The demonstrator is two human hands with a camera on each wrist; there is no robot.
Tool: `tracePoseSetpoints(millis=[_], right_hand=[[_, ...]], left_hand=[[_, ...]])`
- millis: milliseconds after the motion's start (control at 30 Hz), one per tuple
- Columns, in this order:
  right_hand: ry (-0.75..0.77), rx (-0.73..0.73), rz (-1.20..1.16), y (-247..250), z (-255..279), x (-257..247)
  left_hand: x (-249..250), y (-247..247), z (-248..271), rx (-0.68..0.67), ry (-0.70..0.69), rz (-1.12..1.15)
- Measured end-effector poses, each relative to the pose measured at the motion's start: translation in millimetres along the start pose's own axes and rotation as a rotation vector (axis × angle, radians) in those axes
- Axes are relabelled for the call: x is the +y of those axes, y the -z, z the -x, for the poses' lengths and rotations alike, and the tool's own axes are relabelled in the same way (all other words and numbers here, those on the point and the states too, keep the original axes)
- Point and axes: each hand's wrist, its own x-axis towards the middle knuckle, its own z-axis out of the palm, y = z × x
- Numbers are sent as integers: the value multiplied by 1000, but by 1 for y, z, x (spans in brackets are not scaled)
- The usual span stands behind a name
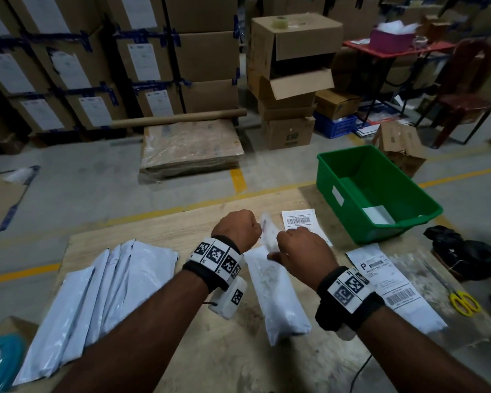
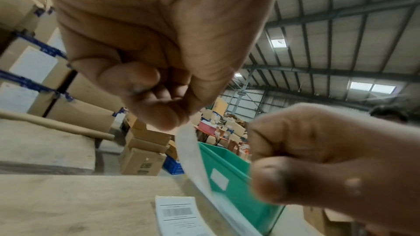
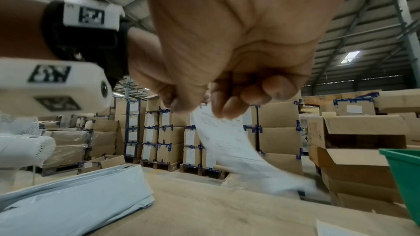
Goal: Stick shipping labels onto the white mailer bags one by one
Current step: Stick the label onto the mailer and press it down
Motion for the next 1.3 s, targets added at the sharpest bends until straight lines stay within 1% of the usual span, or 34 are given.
tracePoseSetpoints(millis=[67,167,233,333,400,533,700,900,1033,1100,1200,1300], right_hand=[[-25,-33,-23,1,3,8],[-101,6,-170,-5,5,28],[-167,10,-254,-13,3,44],[-231,-22,-260,-24,-3,58],[-249,-70,-300,-31,-8,64],[-219,-140,-325,-37,-9,64],[-191,-160,-302,-39,-4,59],[-214,-204,-430,-43,4,61],[-252,-209,-514,-47,13,62],[-266,-207,-539,-51,17,63],[-301,-226,-596,-59,23,65],[-358,-238,-679,-68,28,64]], left_hand=[[-7,-1,-3,23,-21,-31],[-17,-1,-5,20,-72,-3],[-21,0,-4,-7,-112,8],[-25,0,-2,-61,-164,9],[-27,0,-2,-80,-185,6],[-29,-1,-1,-90,-201,1],[-36,-6,-4,-97,-134,16],[-42,-24,-9,-44,-42,52],[-53,-41,-6,-14,44,168],[-57,-51,-4,-43,71,149],[-60,-69,3,-165,43,46],[-62,-85,11,-255,18,78]])
